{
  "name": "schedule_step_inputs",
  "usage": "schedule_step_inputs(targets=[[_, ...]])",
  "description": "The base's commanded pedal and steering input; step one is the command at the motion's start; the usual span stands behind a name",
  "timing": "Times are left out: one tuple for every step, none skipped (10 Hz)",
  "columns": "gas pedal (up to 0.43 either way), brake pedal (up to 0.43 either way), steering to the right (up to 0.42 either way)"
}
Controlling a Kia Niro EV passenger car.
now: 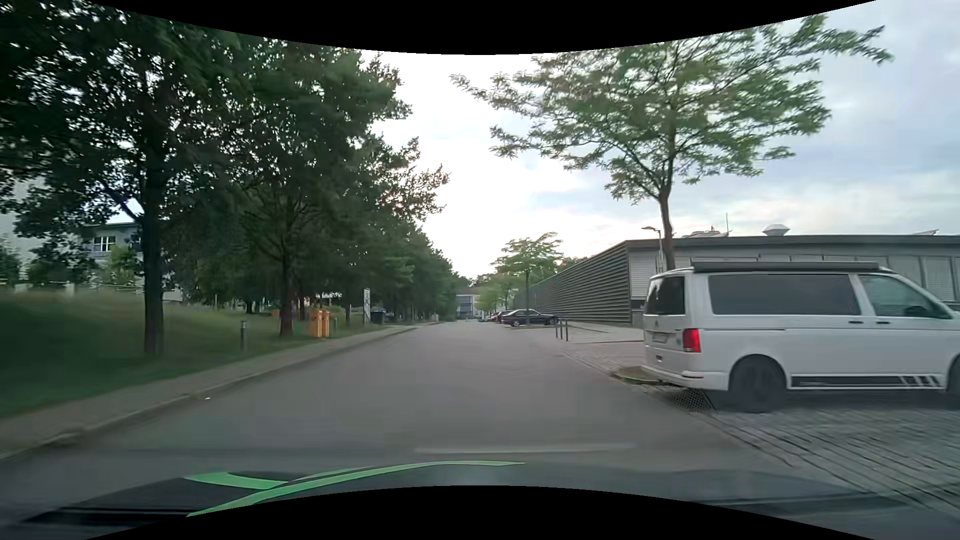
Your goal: Follow the waypoints while adhering to traffic rules and regulations
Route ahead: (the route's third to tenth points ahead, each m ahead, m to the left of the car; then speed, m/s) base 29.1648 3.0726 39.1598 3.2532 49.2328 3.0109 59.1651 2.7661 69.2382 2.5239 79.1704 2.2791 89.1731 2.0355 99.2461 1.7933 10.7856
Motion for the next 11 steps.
schedule_step_inputs(targets=[[0.11, 0.0, -0.006], [0.11, 0.0, -0.006], [0.11, 0.0, -0.006], [0.11, 0.0, -0.006], [0.11, 0.0, -0.006], [0.11, 0.0, -0.006], [0.11, 0.0, -0.006], [0.11, 0.0, -0.005], [0.11, 0.0, -0.005], [0.11, 0.0, -0.005], [0.11, 0.0, -0.005]])
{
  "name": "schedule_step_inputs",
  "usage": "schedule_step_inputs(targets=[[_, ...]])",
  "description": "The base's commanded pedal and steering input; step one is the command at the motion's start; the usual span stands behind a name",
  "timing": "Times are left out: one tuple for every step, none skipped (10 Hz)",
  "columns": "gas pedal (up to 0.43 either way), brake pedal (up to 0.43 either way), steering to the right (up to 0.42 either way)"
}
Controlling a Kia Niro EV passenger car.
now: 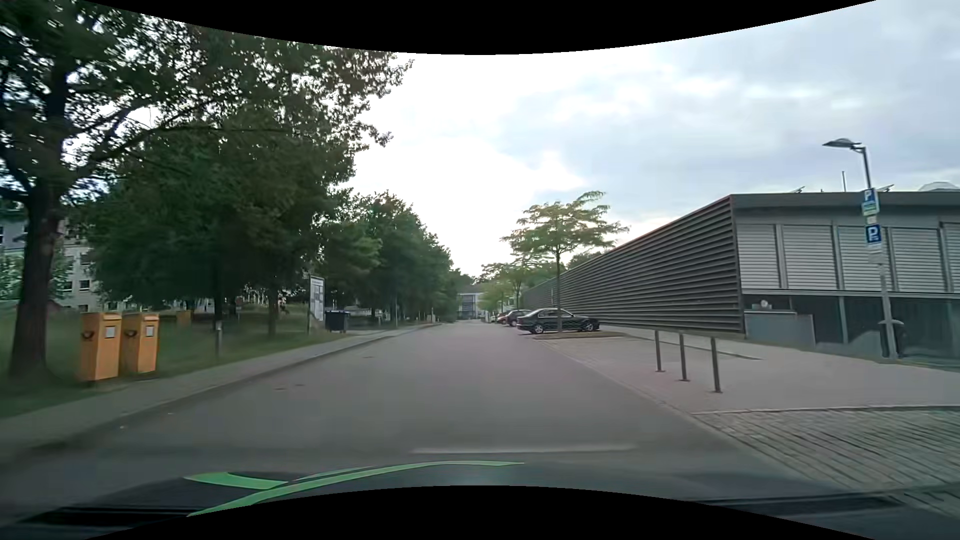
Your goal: Follow the waypoints while adhering to traffic rules and regulations
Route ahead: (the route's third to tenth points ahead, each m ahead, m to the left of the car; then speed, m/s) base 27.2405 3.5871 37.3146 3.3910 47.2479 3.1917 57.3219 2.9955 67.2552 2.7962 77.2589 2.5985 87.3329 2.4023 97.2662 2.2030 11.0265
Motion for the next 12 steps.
schedule_step_inputs(targets=[[0.11, 0.0, -0.005], [0.11, 0.0, -0.005], [0.11, 0.0, -0.005], [0.11, 0.0, -0.005], [0.11, 0.0, -0.005], [0.11, 0.0, -0.005], [0.098, 0.0, -0.005], [0.087, 0.0, -0.005], [0.079, 0.0, -0.005], [0.067, 0.0, -0.005], [0.067, 0.0, -0.005], [0.059, 0.0, -0.005]])
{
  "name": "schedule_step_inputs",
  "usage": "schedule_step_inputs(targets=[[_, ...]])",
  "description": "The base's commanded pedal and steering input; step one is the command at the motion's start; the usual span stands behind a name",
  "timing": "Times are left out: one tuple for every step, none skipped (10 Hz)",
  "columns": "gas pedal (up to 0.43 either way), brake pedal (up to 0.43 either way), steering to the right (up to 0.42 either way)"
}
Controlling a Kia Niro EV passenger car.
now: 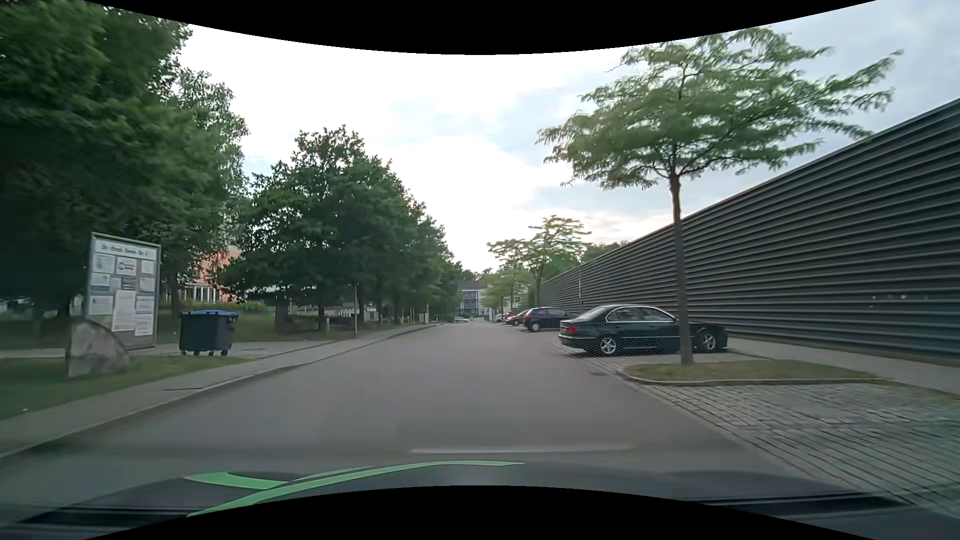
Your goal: Follow the waypoints while adhering to traffic rules and regulations
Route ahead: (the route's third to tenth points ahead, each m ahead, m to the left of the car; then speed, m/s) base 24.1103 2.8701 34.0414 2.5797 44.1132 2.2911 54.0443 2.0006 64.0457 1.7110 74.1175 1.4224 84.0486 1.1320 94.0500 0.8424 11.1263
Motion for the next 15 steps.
schedule_step_inputs(targets=[[0.047, 0.0, -0.005], [0.047, 0.0, -0.005], [0.047, 0.0, -0.005], [0.047, 0.0, -0.004], [0.047, 0.0, -0.004], [0.047, 0.0, -0.003], [0.047, 0.0, -0.003], [0.039, 0.0, -0.002], [0.039, 0.0, -0.001], [0.039, 0.0, 0.0], [0.039, 0.0, 0.0], [0.039, 0.0, 0.0], [0.039, 0.0, 0.0], [0.039, 0.0, 0.0], [0.039, 0.0, 0.0]])
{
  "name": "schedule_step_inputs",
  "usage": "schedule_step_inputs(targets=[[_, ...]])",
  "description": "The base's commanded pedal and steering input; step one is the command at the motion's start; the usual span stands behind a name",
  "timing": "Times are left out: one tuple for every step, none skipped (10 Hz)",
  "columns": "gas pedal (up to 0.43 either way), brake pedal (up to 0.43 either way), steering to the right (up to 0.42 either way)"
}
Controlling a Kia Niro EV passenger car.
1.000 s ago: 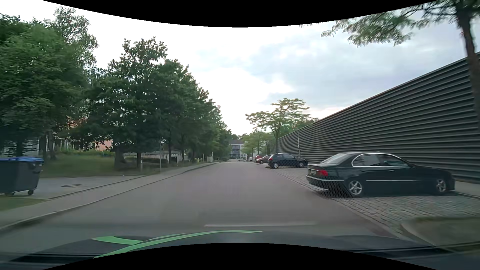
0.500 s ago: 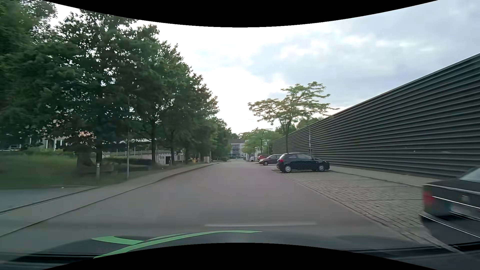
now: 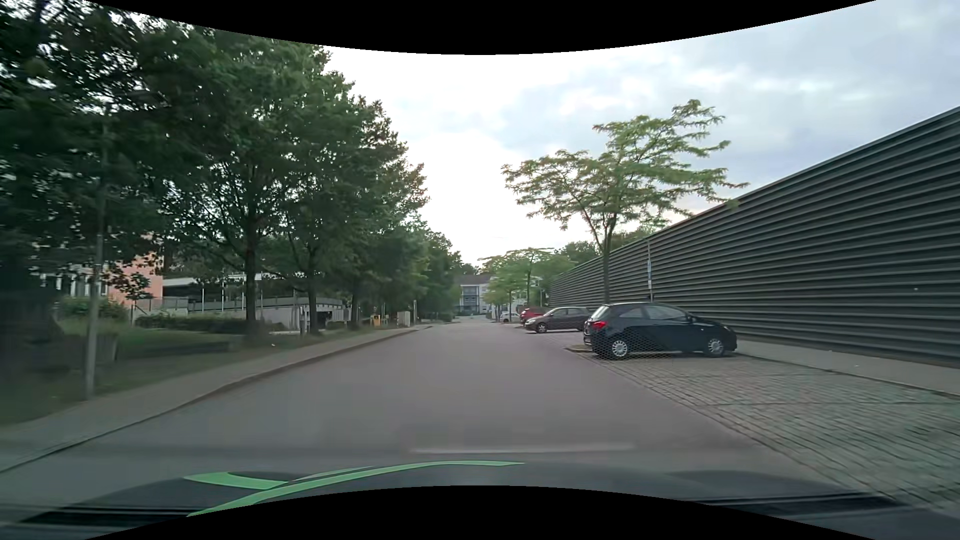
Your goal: Follow the waypoints while adhering to traffic rules and regulations
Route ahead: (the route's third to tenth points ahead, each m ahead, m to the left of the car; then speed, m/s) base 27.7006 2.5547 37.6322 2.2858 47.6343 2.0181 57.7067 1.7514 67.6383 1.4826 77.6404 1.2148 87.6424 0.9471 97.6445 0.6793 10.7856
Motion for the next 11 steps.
schedule_step_inputs(targets=[[0.039, 0.0, 0.0], [0.039, 0.0, 0.0], [0.039, 0.0, -0.001], [0.039, 0.0, -0.001], [0.039, 0.0, -0.001], [0.039, 0.0, 0.0], [0.039, 0.0, -0.001], [0.039, 0.0, 0.0], [0.039, 0.0, -0.001], [0.039, 0.0, -0.001], [0.039, 0.0, -0.001]])
